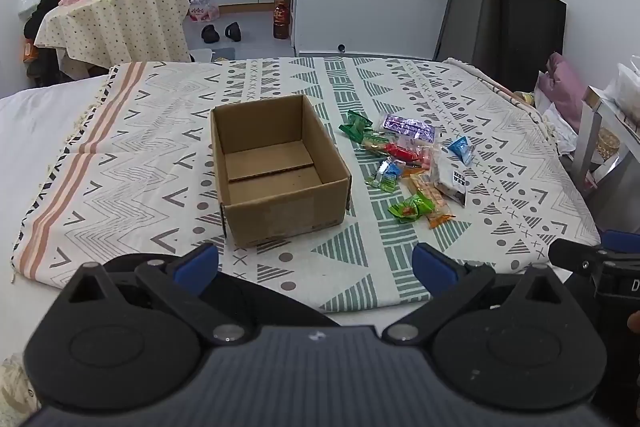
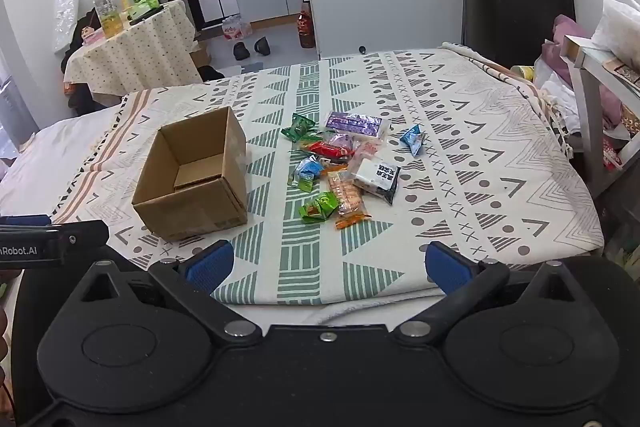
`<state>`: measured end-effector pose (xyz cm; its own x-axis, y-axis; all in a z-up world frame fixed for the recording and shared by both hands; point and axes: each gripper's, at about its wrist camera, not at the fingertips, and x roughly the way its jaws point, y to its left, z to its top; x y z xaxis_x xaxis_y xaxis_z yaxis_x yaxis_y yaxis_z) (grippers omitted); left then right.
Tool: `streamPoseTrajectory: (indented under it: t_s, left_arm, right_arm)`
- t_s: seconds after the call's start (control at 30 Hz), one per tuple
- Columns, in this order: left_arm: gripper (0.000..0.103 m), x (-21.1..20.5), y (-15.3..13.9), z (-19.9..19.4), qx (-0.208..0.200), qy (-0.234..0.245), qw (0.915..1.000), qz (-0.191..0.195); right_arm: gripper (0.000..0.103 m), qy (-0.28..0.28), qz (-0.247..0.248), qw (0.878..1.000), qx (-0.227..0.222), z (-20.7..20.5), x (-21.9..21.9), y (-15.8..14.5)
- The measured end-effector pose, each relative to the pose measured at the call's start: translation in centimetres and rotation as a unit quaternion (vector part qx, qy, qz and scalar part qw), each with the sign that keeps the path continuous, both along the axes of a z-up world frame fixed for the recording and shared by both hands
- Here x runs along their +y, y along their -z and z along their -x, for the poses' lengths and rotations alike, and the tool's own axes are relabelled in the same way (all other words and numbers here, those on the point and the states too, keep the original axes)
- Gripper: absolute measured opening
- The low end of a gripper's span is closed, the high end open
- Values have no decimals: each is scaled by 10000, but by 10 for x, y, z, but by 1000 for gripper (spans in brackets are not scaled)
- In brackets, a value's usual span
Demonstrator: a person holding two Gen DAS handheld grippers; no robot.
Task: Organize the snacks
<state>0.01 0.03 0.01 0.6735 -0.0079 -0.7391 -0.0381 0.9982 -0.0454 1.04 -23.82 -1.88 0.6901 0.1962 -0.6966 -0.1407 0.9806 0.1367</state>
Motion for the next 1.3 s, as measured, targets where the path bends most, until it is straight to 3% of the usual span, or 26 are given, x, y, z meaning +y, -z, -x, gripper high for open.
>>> streamPoseTrajectory:
  t_s: [1.3]
  left_arm:
    - [103, -1, -6, 0, -25, -22, 10000, 34]
  right_arm:
    - [103, 225, 176, 9996, -64, 0, -3, -1]
